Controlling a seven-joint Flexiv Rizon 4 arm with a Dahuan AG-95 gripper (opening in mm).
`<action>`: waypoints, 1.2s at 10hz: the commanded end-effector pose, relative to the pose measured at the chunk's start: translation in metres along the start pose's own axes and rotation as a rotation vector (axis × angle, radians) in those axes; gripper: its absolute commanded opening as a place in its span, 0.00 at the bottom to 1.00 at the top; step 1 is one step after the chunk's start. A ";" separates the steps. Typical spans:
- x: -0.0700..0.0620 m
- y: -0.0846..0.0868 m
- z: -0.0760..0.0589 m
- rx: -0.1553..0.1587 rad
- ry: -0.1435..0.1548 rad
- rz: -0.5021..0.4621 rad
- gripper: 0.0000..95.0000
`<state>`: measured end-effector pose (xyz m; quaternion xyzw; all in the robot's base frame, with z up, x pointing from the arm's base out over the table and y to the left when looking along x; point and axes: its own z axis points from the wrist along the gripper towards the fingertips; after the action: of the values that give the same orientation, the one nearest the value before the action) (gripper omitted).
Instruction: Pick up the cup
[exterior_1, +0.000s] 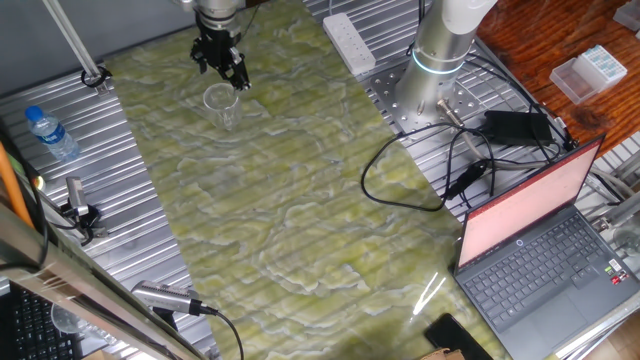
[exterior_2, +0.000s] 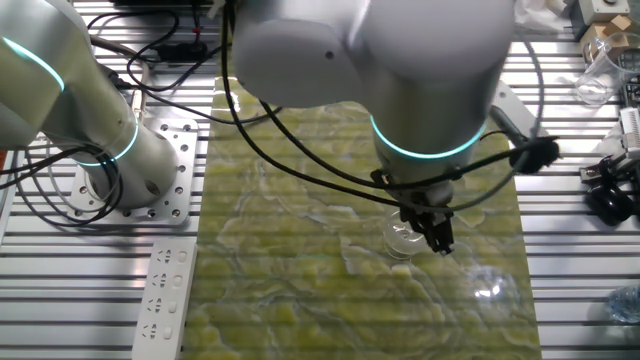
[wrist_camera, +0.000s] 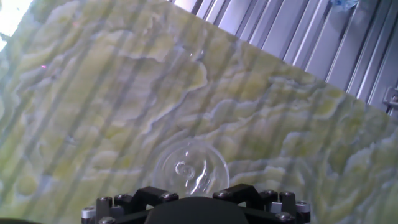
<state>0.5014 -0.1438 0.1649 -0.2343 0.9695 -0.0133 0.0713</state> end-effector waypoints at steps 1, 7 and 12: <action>-0.001 0.000 0.002 -0.004 -0.005 0.006 1.00; -0.003 0.009 0.017 0.022 0.011 0.028 1.00; 0.000 0.010 0.031 0.053 0.005 0.017 1.00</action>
<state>0.5024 -0.1348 0.1328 -0.2241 0.9708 -0.0382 0.0763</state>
